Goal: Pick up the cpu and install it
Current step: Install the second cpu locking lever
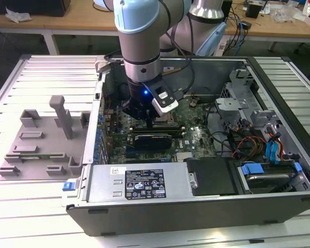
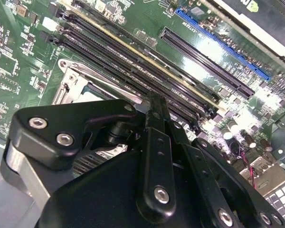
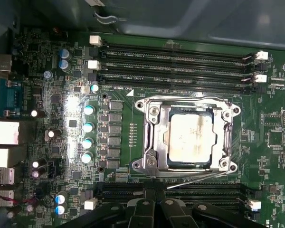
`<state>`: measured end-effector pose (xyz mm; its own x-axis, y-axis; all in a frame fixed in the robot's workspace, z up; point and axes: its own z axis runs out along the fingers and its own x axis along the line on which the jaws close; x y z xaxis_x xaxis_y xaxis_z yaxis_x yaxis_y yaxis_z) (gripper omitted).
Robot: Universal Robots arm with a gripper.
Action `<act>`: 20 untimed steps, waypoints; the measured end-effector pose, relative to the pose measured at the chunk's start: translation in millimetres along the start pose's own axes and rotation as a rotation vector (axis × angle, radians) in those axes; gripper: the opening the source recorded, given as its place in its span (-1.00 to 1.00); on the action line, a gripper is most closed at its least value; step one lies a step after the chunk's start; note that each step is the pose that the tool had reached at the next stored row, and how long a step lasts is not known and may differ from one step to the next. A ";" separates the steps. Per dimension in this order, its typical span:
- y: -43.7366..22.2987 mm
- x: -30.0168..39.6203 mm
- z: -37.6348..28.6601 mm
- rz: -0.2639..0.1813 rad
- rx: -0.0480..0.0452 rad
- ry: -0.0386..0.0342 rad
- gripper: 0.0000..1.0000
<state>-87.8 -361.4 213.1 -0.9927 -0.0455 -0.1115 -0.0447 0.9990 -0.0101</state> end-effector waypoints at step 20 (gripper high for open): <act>-16.6 1.5 0.0 -0.058 -0.1161 -0.0121 -0.79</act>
<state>-88.5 -378.0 213.1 -0.9867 -0.1024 -0.1261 -0.1152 0.9885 0.0982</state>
